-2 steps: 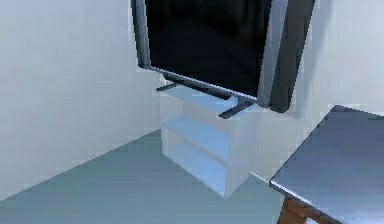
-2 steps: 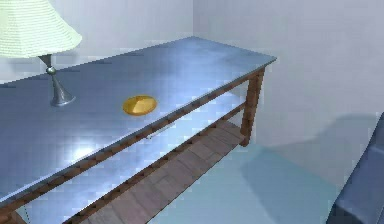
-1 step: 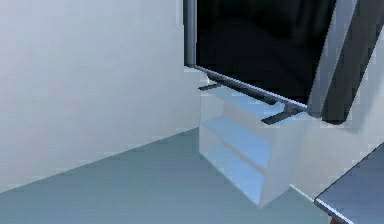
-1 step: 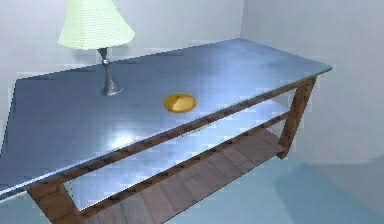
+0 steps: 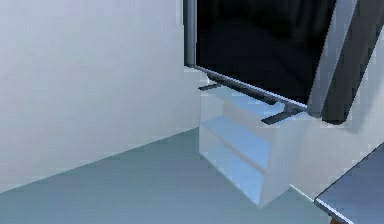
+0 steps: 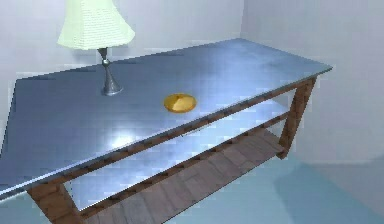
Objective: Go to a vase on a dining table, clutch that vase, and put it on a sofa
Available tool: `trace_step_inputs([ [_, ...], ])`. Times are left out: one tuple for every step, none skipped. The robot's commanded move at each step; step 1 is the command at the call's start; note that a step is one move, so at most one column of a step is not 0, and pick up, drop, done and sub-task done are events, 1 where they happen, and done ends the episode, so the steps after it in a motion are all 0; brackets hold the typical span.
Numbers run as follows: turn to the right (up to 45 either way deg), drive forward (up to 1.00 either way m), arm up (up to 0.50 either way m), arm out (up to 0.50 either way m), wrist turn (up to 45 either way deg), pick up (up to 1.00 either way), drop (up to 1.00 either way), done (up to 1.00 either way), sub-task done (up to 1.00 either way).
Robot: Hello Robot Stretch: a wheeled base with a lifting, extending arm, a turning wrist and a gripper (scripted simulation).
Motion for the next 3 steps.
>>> trace_step_inputs([
  [0.0, 0.00, 0.38, 0.00, 0.0, 0.00, 0.00, 0.00, 0.00],
  [0.0, 0.00, 0.00, 0.44, 0.0, 0.00, 0.00, 0.00, 0.00],
  [0.0, 0.00, 0.00, 0.00, 45.0, 0.00, 0.00, 0.00, 0.00],
])
